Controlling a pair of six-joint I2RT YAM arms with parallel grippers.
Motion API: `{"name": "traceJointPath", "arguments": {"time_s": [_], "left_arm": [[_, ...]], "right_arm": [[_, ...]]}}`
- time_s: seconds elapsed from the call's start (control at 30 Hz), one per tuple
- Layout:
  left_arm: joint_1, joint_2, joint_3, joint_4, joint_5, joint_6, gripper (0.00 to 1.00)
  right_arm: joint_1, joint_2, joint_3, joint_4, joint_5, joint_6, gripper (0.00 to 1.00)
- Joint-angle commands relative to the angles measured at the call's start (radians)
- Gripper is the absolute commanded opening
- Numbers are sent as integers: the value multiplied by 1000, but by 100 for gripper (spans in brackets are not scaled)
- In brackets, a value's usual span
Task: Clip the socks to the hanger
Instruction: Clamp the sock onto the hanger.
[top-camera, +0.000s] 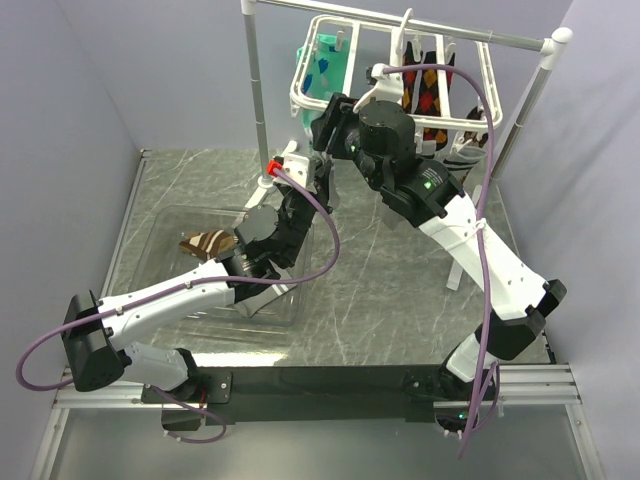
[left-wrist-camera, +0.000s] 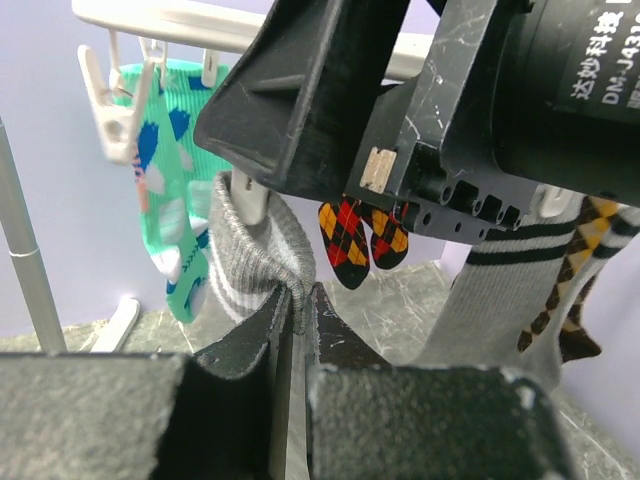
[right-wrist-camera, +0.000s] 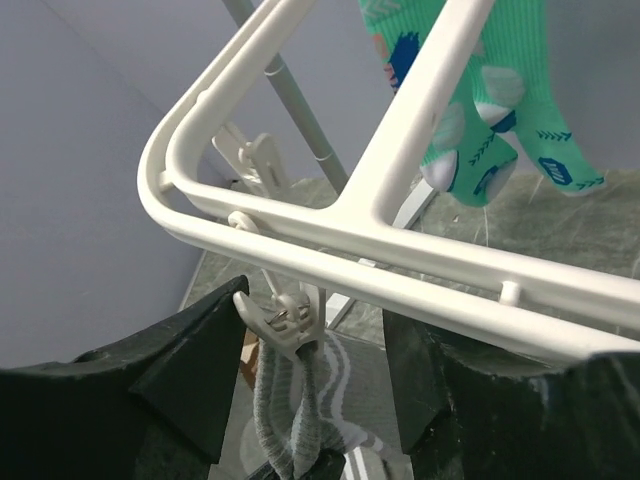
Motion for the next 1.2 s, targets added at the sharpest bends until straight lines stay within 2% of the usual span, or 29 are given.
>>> {"name": "traceJointPath", "arguments": {"time_s": [0.0,0.3,0.4,0.5,0.53,0.63,0.67,0.77,0.9,1.1,1.17], "left_arm": [[-6,-28,-1,45,-5,11,1],[-6,-26,13,-17,30,-26,1],[-4,-35,17,-44,38,-83,3],[-6,-52,27,-98,36,-100,16],[-5,-69,36,-142,36,-116,30],[-3,-100,68,-227,39,-150,48],[5,-121,80,-291,49,-158,51],[44,-159,137,-442,157,-183,60],[156,-189,195,-555,363,-225,63],[310,-207,162,-543,542,-244,64],[385,-221,117,-473,671,-255,64]], "right_arm": [[-4,-34,-5,30,7,-16,64],[-6,-88,-84,93,25,-38,66],[-12,-105,-115,116,37,-55,66],[-20,-117,-123,112,60,-73,66],[-27,-124,-124,110,62,-76,66],[-38,-140,-138,111,65,-93,66],[-46,-154,-155,116,65,-104,66],[-52,-183,-187,139,51,-127,66],[-55,-210,-213,148,56,-153,65],[-58,-267,-284,183,40,-174,65],[-64,-276,-292,188,37,-180,65]]}}
